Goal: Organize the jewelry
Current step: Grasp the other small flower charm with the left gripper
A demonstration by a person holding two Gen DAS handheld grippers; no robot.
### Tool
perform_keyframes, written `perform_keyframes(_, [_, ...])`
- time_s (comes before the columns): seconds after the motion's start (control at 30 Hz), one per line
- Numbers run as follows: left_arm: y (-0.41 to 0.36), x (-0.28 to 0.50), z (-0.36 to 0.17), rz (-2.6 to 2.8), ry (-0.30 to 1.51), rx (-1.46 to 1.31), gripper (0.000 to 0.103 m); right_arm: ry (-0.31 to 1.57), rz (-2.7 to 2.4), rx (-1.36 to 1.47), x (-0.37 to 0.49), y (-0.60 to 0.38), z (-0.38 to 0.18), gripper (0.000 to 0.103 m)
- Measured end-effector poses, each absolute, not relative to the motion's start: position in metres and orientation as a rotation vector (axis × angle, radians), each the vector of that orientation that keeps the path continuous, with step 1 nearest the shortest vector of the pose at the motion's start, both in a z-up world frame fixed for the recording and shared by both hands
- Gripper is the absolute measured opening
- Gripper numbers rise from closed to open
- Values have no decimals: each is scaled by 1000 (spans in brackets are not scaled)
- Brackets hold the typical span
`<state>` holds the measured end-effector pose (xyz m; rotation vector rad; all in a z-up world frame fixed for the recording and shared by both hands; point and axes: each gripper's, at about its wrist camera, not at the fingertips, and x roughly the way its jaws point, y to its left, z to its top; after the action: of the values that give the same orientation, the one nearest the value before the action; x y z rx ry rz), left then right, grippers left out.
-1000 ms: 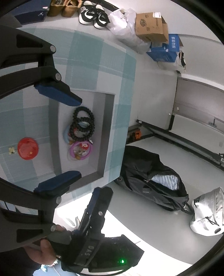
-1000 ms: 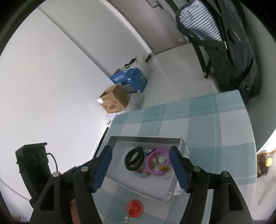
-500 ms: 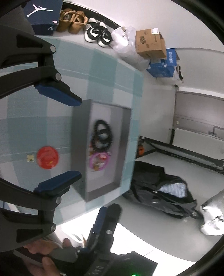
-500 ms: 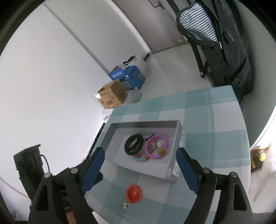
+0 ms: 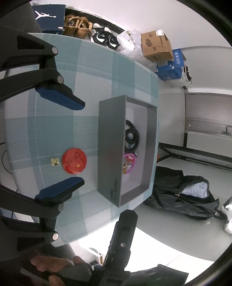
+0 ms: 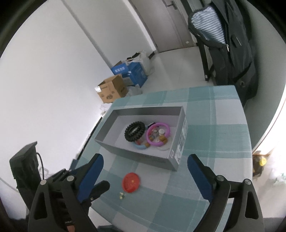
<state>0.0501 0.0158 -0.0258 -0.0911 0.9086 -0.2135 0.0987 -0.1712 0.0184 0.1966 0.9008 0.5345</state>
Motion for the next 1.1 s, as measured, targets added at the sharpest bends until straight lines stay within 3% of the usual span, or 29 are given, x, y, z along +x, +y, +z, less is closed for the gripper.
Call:
perform_keyframes(0.8, [-5, 46, -51, -257, 1058, -27, 73, 988, 436, 128, 96, -176, -9, 95])
perform_keyframes(0.87, [-7, 47, -51, -269, 1051, -14, 67, 992, 431, 120, 96, -176, -10, 95])
perform_keyframes(0.93, [-11, 46, -52, -256, 1046, 33, 51, 994, 428, 111, 96, -175, -11, 95])
perform_keyframes(1.0, [-18, 44, -53, -249, 1038, 90, 48, 996, 424, 106, 96, -175, -11, 95])
perform_keyframes(1.1, [-20, 41, -51, -272, 1034, 96, 27, 993, 422, 104, 95, -175, -12, 95])
